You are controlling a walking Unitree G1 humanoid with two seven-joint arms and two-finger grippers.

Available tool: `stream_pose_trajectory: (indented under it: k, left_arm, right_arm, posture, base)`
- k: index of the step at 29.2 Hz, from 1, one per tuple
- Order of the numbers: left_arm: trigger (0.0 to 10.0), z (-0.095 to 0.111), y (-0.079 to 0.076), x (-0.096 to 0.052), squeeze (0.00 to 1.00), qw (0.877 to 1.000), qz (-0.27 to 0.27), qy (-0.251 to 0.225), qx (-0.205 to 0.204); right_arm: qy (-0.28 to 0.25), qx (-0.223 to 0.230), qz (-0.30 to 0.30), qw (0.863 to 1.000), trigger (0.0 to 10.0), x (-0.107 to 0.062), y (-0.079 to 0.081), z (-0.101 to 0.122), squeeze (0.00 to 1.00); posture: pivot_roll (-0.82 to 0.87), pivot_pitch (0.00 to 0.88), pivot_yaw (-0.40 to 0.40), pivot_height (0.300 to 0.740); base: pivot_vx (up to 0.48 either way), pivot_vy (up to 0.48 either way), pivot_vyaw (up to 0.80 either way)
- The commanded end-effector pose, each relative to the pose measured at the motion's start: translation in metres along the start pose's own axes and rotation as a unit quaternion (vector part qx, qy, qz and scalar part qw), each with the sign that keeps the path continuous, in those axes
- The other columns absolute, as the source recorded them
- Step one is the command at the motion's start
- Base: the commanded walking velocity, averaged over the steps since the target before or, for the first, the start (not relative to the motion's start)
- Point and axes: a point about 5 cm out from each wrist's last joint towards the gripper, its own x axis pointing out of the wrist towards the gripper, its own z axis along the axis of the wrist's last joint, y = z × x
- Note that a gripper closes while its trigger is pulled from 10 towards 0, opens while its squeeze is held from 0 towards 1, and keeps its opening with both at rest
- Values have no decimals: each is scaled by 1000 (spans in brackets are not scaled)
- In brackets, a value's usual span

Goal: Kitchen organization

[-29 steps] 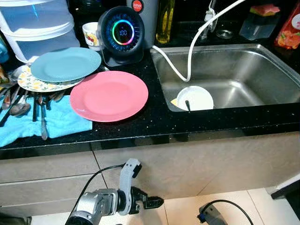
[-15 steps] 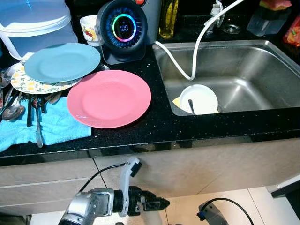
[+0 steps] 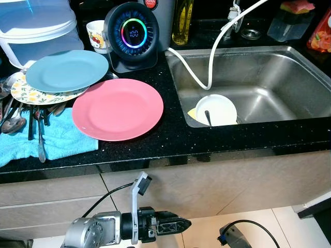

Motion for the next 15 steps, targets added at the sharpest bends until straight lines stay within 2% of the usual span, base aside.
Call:
stream_pose_trajectory:
  k: [1,2,4,5,7,15]
  left_arm:
    - [10000,-1,-8,-2,0,1000,-23,-2,2]
    - [10000,-1,-8,-2,0,1000,-23,-2,2]
    - [10000,5,-24,-4,0,997,-79,-20,0]
    - [10000,5,-24,-4,0,997,-79,-20,0]
    - [10000,16,-46,-7,0,985,-162,-59,-12]
    - [10000,16,-56,-6,0,982,-181,-57,-5]
  right_arm:
    - [8,1,4,1000,10000,0,2,-4,0]
    - [8,1,4,1000,10000,0,2,-4,0]
    - [8,0,4,1000,10000,0,2,-5,0]
    - [8,0,4,1000,10000,0,2,-5,0]
    - [9,-2,5,1000,10000,0,1,-5,0]
    - [10,-4,4,1000,10000,0,1,-5,0]
  posture:
    - [80,121,0,740]
    - [80,121,0,740]
    - [79,122,0,740]
    - [79,122,0,740]
    - [78,126,-2,740]
    - [78,126,-5,740]
  base:
    - [0,0,0]
    - [0,0,0]
    - [0,0,0]
    - [0,0,0]
    - [0,0,0]
    - [0,0,0]
